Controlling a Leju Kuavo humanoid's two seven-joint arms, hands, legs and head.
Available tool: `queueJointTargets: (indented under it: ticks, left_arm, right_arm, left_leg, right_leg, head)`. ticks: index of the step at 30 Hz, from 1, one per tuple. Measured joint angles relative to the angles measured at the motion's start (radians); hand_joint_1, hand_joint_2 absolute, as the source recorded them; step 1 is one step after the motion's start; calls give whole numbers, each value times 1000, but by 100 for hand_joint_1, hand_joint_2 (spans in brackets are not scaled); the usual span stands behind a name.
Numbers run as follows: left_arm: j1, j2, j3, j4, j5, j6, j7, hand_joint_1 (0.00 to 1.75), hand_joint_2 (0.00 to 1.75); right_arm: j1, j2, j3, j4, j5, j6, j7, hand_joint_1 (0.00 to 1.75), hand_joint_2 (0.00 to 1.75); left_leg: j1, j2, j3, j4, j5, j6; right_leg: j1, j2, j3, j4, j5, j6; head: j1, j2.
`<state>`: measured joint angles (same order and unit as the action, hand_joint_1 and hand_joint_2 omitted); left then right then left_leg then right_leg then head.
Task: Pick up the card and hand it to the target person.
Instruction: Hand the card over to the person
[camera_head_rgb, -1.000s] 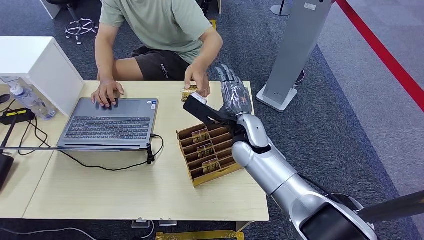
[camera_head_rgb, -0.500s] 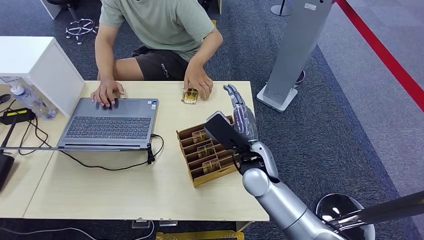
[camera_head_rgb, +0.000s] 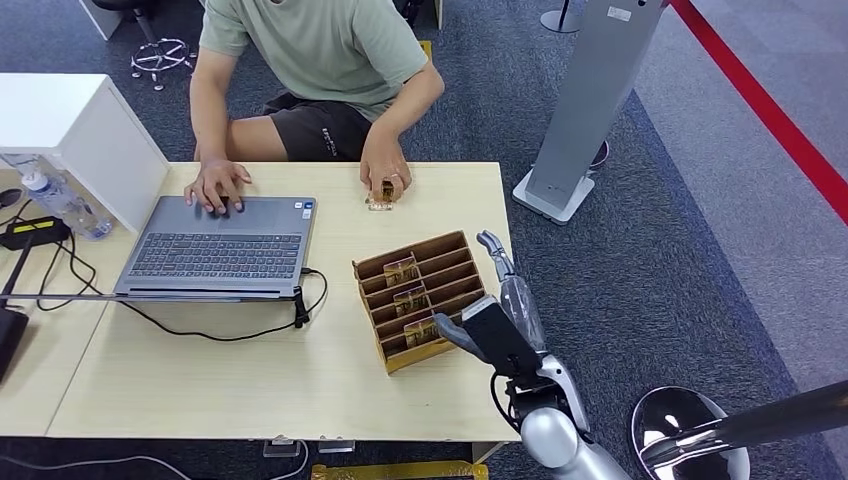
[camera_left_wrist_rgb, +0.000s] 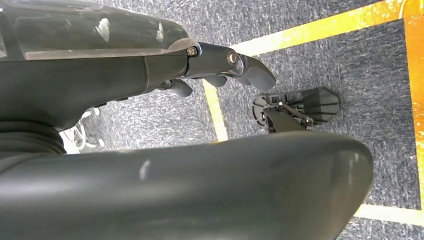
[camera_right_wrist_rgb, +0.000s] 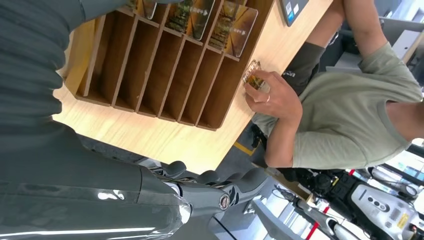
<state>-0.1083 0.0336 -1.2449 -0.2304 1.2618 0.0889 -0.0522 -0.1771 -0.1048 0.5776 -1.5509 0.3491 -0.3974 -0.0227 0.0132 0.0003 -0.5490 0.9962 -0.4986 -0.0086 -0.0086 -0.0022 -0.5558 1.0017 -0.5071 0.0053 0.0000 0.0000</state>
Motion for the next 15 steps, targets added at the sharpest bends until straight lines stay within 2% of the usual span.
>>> queueJointTargets:
  ticks: [15]
  left_arm:
    - [0,0,25,0,18,2,2,0,0]
  right_arm:
    - [28,-8,-2,-14,-60,53,-31,0,175]
  left_leg:
    - [0,0,0,0,0,0]
  right_leg:
    - [0,0,0,0,0,0]
  head:
    - [0,0]
